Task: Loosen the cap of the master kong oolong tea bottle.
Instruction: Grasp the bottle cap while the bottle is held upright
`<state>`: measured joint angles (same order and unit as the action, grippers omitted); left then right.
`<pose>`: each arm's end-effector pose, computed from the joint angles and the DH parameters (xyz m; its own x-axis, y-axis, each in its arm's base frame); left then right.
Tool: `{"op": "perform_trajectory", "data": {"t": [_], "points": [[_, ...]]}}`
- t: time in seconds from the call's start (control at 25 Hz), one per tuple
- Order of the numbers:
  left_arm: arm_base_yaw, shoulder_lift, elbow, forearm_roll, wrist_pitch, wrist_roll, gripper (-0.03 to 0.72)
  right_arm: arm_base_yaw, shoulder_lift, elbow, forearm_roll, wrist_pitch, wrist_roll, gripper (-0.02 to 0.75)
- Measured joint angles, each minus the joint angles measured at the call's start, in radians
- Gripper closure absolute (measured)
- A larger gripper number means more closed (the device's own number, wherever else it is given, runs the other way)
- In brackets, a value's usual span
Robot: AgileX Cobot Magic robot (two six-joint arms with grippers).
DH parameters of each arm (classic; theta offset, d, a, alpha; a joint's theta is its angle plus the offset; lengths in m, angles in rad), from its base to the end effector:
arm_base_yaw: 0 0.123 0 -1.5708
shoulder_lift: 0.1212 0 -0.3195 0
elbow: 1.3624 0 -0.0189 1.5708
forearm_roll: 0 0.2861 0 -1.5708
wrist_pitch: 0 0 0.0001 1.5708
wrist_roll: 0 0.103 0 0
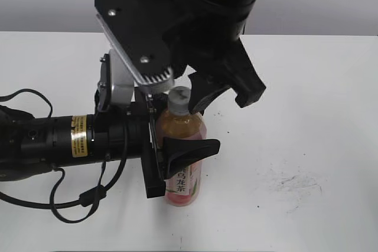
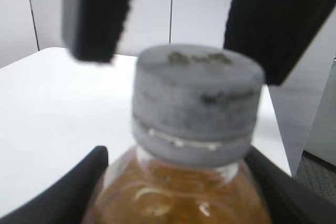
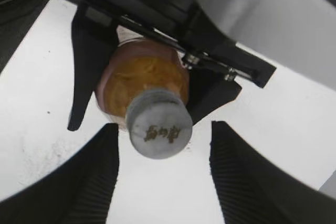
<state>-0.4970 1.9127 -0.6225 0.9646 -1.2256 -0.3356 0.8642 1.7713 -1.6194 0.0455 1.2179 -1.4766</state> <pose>0.2497 -0.2261 0.1359 -0.0548 0.1150 -0.9919 0.9825 0.1833 -0.0330 0.2673 0.3200 0.3278 0.6948 -0.7156 -0.0719 -0.7029 -0.6546 -0.2783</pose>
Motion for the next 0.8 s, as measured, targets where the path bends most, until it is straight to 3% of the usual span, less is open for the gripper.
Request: {"op": "perform_trajectory", "data": {"t": [0.52, 0.8], "points": [[0.000, 0.000, 0.000, -0.003, 0.000, -0.002, 0.241, 0.000, -0.029, -0.001, -0.026, 0.001, 0.806, 0.307], [0.000, 0.000, 0.000, -0.005, 0.000, -0.003, 0.241, 0.000, -0.029, -0.001, 0.034, 0.002, 1.215, 0.307]]}}
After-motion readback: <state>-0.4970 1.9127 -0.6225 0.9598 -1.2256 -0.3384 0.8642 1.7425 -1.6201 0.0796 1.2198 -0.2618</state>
